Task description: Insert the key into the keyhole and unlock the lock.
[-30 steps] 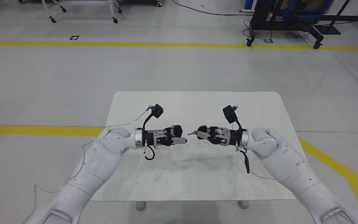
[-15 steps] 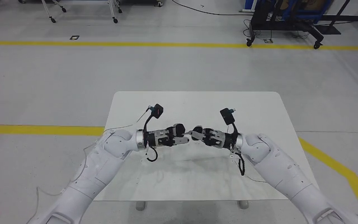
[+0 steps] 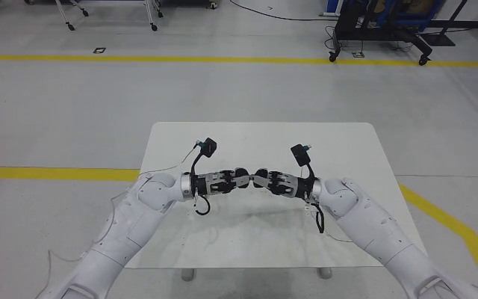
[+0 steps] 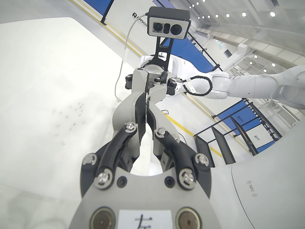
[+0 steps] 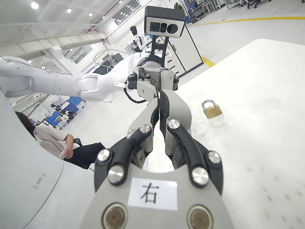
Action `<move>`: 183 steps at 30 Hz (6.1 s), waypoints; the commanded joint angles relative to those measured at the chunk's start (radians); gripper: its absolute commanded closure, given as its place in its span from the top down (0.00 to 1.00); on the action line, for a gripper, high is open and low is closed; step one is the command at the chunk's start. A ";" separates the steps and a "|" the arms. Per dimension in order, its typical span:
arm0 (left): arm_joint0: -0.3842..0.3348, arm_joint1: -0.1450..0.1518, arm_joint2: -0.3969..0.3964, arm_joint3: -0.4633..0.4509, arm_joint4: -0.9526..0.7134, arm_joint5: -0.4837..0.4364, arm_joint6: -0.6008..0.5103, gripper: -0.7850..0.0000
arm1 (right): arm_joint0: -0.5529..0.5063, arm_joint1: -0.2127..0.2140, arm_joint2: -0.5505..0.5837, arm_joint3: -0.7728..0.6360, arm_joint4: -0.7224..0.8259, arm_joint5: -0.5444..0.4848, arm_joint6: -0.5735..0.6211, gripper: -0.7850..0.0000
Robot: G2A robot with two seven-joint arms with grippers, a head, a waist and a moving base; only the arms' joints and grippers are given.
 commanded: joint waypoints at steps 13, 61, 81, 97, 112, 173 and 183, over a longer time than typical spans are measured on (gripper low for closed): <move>-0.001 0.003 -0.006 0.001 -0.007 -0.009 -0.005 0.00 | -0.012 0.004 0.024 -0.006 0.045 0.000 0.046 0.30; 0.000 0.037 -0.099 -0.017 0.137 0.003 0.025 1.00 | -0.068 0.047 0.243 0.011 0.117 0.000 0.142 0.00; 0.294 0.115 -0.246 -0.478 0.977 0.559 -0.104 1.00 | -0.122 0.067 0.325 -0.025 0.119 0.000 0.128 0.00; 0.143 0.062 -0.088 -0.267 0.971 0.667 -0.091 0.62 | -0.122 0.067 0.325 -0.025 0.119 0.000 0.128 0.00; 0.078 0.036 -0.039 -0.208 0.954 0.729 -0.164 0.00 | -0.122 0.067 0.325 -0.025 0.119 0.000 0.128 0.00; 0.039 -0.007 -0.141 -0.106 0.416 0.400 0.251 0.00 | -0.122 0.067 0.325 -0.025 0.119 0.000 0.128 0.00; 0.041 -0.008 -0.139 -0.118 0.419 0.408 0.263 0.00 | -0.121 0.049 0.293 -0.078 0.150 0.077 0.055 0.00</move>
